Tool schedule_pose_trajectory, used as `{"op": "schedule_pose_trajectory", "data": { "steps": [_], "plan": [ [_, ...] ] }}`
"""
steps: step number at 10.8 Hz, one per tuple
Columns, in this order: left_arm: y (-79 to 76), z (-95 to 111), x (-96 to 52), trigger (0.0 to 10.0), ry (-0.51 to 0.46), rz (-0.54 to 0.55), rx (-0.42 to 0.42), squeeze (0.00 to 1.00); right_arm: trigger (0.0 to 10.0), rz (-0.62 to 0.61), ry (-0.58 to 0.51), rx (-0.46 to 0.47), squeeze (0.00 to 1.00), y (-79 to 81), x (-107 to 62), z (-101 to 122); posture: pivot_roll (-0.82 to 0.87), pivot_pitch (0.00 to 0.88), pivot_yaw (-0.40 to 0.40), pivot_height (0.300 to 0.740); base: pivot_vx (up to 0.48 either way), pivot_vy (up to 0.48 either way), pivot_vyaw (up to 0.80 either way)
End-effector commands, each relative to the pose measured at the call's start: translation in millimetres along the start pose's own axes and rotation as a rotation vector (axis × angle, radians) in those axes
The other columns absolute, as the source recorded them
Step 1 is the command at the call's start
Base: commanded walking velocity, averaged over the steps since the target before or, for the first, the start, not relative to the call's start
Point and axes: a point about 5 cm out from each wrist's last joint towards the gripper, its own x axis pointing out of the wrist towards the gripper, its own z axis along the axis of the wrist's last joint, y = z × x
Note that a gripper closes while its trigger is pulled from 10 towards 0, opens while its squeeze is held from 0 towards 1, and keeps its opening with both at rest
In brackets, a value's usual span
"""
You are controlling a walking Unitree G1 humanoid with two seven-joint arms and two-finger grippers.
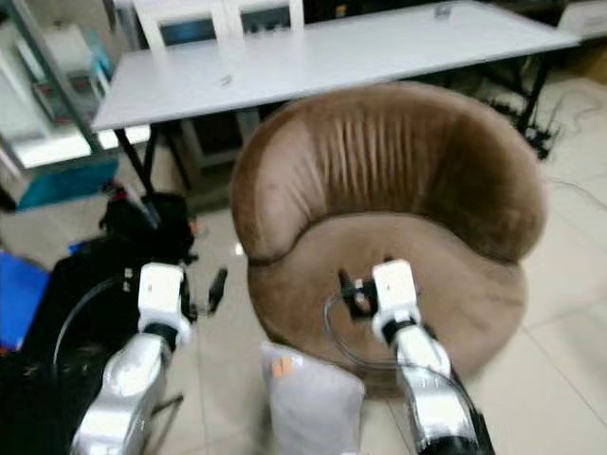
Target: Move the pillow to the sofa from floor
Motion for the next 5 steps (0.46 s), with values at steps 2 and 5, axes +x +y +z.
{"op": "schedule_pose_trajectory", "data": {
  "steps": [2, 5],
  "plan": [
    [11.2, -2.3, -3.2, 10.0, 0.013, 0.024, 0.033, 0.00, 10.0, 0.049, -0.026, 0.014, 0.00, 11.3, 6.1, 6.9, -0.16, 0.000, 0.090, 0.740, 0.000, 0.000, 0.00],
    [11.0, -2.8, -2.8, 10.0, 0.016, 0.024, 0.036, 0.00, 10.0, 0.043, -0.019, 0.019, 0.00, 11.4, 6.3, 5.3, -0.16, 0.000, 0.092, 0.740, 0.000, 0.000, 0.00]
  ]
}}
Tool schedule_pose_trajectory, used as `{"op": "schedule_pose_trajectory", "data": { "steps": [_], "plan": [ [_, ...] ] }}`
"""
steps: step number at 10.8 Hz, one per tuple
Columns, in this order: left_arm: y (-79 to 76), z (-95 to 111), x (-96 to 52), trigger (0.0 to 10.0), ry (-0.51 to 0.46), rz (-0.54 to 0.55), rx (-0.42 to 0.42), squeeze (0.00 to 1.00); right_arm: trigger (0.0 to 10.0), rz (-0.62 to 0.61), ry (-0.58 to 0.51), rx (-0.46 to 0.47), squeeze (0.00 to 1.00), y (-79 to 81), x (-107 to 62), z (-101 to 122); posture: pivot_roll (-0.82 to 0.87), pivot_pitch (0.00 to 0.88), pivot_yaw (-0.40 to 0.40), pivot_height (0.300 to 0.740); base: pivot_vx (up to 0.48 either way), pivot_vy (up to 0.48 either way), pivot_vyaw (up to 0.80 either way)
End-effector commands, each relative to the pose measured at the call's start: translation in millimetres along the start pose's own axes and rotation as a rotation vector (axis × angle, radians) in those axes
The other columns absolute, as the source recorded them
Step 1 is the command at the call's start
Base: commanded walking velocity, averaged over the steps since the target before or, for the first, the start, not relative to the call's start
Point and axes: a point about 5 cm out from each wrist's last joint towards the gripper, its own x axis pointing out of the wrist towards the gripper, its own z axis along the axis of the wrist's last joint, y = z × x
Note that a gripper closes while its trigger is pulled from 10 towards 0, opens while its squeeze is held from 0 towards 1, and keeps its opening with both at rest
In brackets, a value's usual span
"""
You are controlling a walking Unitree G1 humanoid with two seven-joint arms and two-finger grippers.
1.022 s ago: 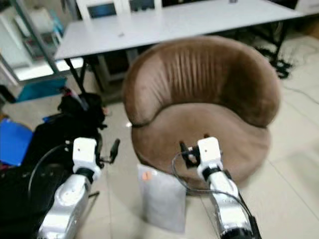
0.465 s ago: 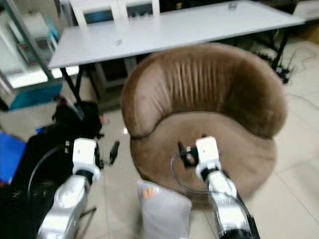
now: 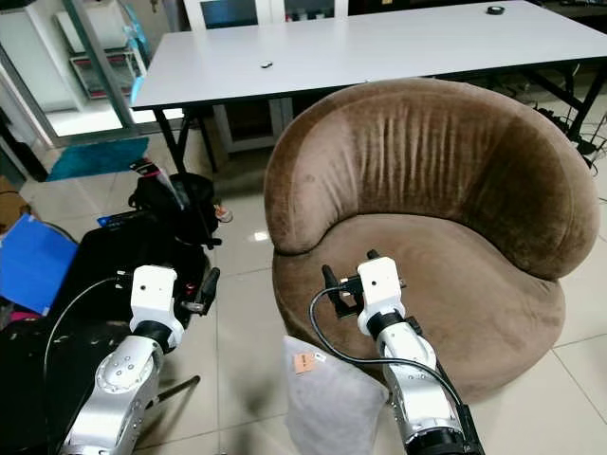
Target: Move the pillow to the sofa from floor
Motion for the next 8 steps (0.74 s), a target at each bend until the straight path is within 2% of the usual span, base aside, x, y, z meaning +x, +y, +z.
{"op": "schedule_pose_trajectory", "data": {
  "steps": [1, 3, 7, 8],
  "plan": [
    [2.3, -0.6, -0.6, 10.0, 0.005, 0.005, 0.017, 0.00, 10.0, 0.009, 0.000, 0.000, 0.00, 2.1, 0.5, -0.6, -0.16, 0.000, 0.093, 0.740, 0.000, 0.000, 0.00],
    [2.9, -0.3, 0.7, 10.0, 0.005, 0.002, 0.024, 0.00, 10.0, 0.097, 0.051, 0.058, 0.00, 10.7, 1.8, -7.5, -0.15, 0.000, 0.092, 0.740, 0.000, 0.000, 0.00],
    [4.8, -0.9, -0.7, 10.0, 0.009, -0.002, 0.040, 0.00, 10.0, 0.095, 0.059, 0.052, 0.00, 11.6, 3.1, -9.2, -0.14, 0.000, 0.090, 0.740, 0.000, 0.000, 0.00],
    [3.6, 1.3, -0.8, 10.0, -0.008, -0.022, 0.034, 0.00, 10.0, 0.101, 0.053, 0.046, 0.00, 11.7, 3.1, -8.6, -0.14, 0.000, 0.090, 0.740, 0.270, 0.000, 0.00]
  ]
}}
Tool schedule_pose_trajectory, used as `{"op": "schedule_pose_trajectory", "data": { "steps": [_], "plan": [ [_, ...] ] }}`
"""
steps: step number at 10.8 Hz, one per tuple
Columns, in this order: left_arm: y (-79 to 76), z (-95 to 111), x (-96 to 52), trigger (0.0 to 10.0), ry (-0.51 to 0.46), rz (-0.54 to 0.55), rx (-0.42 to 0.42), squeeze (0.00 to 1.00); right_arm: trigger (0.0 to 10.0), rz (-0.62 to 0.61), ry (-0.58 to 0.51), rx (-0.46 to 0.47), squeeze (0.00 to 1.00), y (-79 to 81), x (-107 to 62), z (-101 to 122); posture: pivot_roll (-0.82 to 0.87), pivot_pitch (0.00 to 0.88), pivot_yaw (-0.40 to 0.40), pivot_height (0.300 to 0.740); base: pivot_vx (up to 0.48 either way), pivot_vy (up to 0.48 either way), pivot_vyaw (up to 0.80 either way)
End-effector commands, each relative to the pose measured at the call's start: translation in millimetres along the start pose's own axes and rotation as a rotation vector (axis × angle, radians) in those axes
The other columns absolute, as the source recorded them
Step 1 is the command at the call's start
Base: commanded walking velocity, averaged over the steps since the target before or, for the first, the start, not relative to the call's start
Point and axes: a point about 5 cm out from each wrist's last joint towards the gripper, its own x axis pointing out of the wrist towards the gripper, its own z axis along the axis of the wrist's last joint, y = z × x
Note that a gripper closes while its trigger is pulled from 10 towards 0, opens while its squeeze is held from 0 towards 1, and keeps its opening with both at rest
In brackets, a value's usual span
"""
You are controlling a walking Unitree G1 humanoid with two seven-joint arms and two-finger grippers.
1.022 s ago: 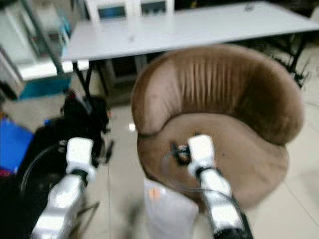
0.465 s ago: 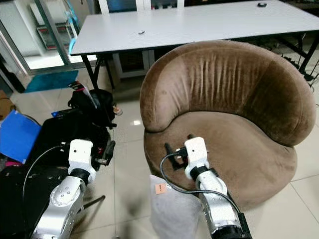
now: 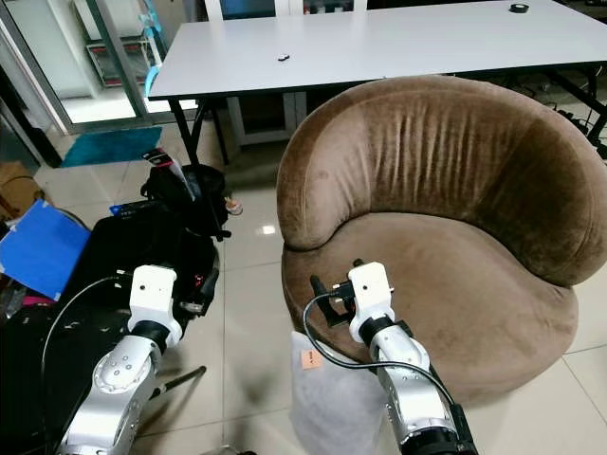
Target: Move the pillow to the sofa from floor
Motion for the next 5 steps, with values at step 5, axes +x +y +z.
{"op": "schedule_pose_trajectory", "data": {
  "steps": [5],
  "plan": [
    [-5.0, -2.2, -3.1, 10.0, 0.001, -0.056, 0.057, 0.00, 10.0, 0.029, 0.008, -0.016, 0.00, 5.4, -0.9, -2.2, -0.15, 0.000, 0.093, 0.740, 0.258, -0.048, 0.00]
  ]
}}
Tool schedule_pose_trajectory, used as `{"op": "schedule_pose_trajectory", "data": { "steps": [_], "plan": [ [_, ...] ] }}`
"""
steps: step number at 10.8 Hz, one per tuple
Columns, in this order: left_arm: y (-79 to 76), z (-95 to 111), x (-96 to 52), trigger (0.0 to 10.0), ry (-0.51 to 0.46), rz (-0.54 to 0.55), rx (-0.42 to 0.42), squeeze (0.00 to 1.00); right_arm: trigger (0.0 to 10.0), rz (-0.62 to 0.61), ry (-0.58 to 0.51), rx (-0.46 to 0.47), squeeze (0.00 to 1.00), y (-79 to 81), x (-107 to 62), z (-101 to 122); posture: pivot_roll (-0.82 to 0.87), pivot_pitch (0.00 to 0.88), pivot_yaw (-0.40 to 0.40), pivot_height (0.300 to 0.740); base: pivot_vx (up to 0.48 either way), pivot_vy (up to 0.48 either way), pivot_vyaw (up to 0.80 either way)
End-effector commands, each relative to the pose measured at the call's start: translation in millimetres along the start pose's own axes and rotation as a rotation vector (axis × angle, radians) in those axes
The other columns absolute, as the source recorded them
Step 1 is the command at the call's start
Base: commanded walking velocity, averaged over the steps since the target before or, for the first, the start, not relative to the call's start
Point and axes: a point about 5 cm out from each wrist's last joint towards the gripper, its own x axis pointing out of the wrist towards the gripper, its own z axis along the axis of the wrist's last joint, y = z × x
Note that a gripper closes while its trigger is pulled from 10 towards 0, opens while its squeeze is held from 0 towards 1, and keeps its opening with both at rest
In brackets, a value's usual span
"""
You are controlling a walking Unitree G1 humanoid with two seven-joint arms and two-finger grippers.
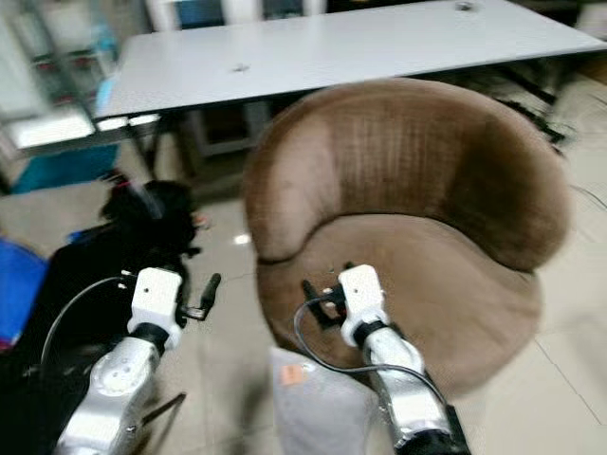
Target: Move the pillow to the sofa from floor
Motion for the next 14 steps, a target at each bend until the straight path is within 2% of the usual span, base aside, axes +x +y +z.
{"op": "schedule_pose_trajectory", "data": {
  "steps": [1, 3, 7, 8, 14],
  "plan": [
    [4.9, -6.4, -4.7, 10.0, 0.023, 0.006, 0.016, 0.00, 10.0, 0.010, -0.009, -0.002, 0.00, 3.0, 1.7, 2.2, -0.15, 0.000, 0.093, 0.740, 0.000, 0.000, 0.00],
    [5.0, -7.2, -5.2, 10.0, 0.029, 0.005, 0.064, 0.00, 10.0, 0.013, -0.007, -0.004, 0.00, 4.3, 1.1, 1.7, -0.14, 0.000, 0.089, 0.740, 0.000, -0.422, 0.00],
    [2.0, -9.3, -5.3, 10.0, 0.037, -0.006, 0.076, 0.00, 10.0, 0.020, -0.005, -0.008, 0.00, 4.6, 2.1, 2.2, -0.14, 0.000, 0.081, 0.740, 0.000, -0.423, 0.00],
    [3.1, -9.8, -5.7, 10.0, 0.030, 0.013, 0.017, 0.00, 10.0, 0.023, -0.003, -0.011, 0.00, 5.0, 2.0, 2.2, -0.14, 0.000, 0.081, 0.740, 0.000, 0.000, 0.00],
    [6.2, -10.6, -7.0, 10.0, 0.030, 0.044, 0.019, 0.00, 10.0, 0.039, -0.001, -0.009, 0.00, 6.8, 4.6, 2.8, -0.13, 0.000, 0.078, 0.740, 0.000, 0.000, 0.00]
  ]
}}
